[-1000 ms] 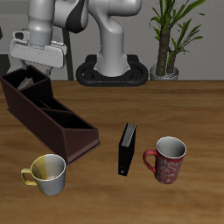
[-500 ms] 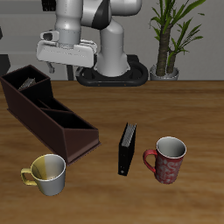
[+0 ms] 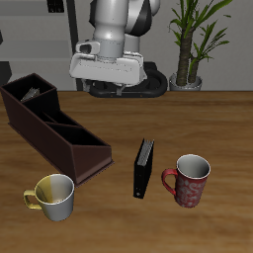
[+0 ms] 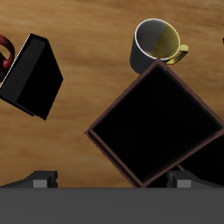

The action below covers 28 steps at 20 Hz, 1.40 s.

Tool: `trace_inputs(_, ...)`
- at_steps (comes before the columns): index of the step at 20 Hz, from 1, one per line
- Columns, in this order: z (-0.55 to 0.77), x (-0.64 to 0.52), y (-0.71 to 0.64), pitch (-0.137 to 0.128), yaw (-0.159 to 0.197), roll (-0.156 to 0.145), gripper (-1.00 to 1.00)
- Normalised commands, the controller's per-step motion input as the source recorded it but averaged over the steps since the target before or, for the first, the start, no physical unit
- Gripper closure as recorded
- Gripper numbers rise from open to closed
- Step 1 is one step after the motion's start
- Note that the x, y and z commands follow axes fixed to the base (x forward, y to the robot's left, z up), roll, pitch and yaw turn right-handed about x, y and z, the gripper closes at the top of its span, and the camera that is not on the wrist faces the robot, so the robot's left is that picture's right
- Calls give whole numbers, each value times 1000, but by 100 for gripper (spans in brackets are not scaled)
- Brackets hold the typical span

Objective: Place the yellow book into the right desk caddy's right compartment and place the red mug into the right desk caddy's left compartment

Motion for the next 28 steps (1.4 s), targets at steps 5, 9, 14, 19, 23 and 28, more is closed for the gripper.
trace_inputs(5, 49, 433, 515, 25, 17, -37, -100)
trace_inputs(9, 143, 390, 586, -16, 40, 13, -100)
trace_inputs(14, 111, 363, 604, -11, 69, 0, -100)
trace_inputs(19, 94, 406, 774, -15, 76, 30, -100)
trace_inputs(23, 20, 305, 380, 0, 42, 13, -100)
trace_inputs(28, -119, 328, 542, 1, 76, 44, -100)
